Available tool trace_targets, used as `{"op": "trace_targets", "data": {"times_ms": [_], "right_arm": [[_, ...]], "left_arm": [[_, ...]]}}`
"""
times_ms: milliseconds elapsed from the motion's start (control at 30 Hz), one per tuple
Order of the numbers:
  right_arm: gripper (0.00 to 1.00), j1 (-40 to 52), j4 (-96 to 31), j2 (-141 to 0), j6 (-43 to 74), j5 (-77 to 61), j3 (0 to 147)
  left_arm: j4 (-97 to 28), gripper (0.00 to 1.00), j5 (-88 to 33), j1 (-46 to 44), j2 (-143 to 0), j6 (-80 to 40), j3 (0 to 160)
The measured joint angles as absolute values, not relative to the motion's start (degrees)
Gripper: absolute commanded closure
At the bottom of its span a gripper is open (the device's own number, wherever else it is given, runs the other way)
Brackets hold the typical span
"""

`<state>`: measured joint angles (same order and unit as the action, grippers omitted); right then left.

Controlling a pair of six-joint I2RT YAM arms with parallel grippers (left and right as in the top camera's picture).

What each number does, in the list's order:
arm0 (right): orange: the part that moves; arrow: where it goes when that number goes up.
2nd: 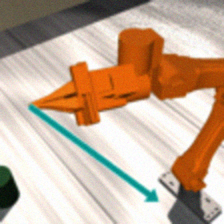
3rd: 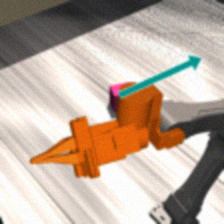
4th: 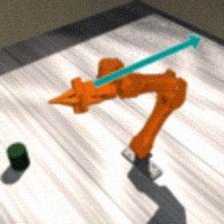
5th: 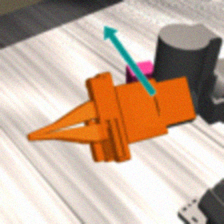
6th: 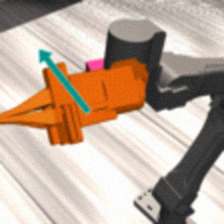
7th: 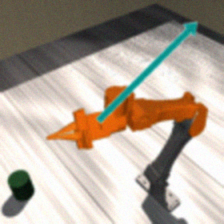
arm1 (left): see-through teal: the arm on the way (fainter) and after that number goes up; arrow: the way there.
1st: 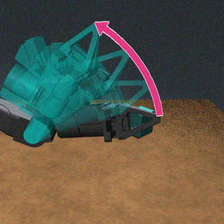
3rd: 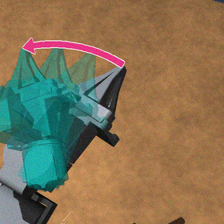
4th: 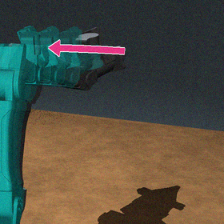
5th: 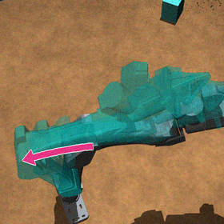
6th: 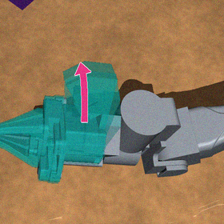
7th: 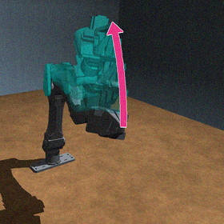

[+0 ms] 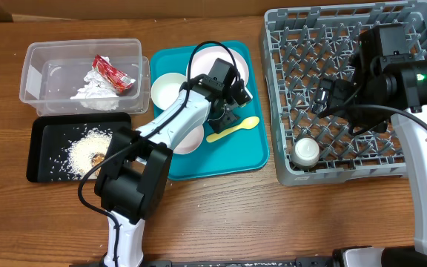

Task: Sort waste into correct bins and load items into the dishwasher
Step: 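Grasp the carrot on the teal tray with the left gripper, then carry the carrot left and drop it onto the black tray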

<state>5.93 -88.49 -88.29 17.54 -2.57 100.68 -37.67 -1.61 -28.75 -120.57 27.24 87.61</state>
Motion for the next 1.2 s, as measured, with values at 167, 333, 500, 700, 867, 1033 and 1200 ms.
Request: {"op": "trace_targets", "data": {"times_ms": [167, 333, 500, 700, 867, 1033, 1200], "right_arm": [[0.0, 5.9, -88.6, -88.3, 17.5, -2.6, 100.7], [0.0, 5.9, -88.7, -88.3, 17.5, -2.5, 100.7], [0.0, 5.9, -88.7, -88.3, 17.5, -2.3, 100.7], [0.0, 5.9, -88.6, -88.3, 17.3, -2.1, 100.7], [0.0, 5.9, -88.3, -88.3, 17.3, -2.1, 100.6], [0.0, 5.9, -88.0, -88.3, 17.3, -2.1, 100.6], [0.0, 5.9, -88.1, -88.3, 17.3, -2.1, 100.5]], "left_arm": [[-37.7, 0.49, -1.5, -28.8, -120.6, 27.3, 87.5], [-38.0, 0.73, -1.3, -28.8, -122.5, 27.4, 87.5], [-38.0, 0.89, -1.4, -28.8, -122.6, 26.7, 87.5], [-42.8, 0.95, -1.3, -28.8, -124.0, 22.8, 91.9], [-53.2, 0.96, -1.3, -28.9, -125.0, 21.0, 103.6], [-66.2, 0.96, -1.3, -30.2, -125.0, 20.7, 120.5], [-80.8, 0.96, -1.2, -30.8, -124.9, 19.9, 135.9]]}}
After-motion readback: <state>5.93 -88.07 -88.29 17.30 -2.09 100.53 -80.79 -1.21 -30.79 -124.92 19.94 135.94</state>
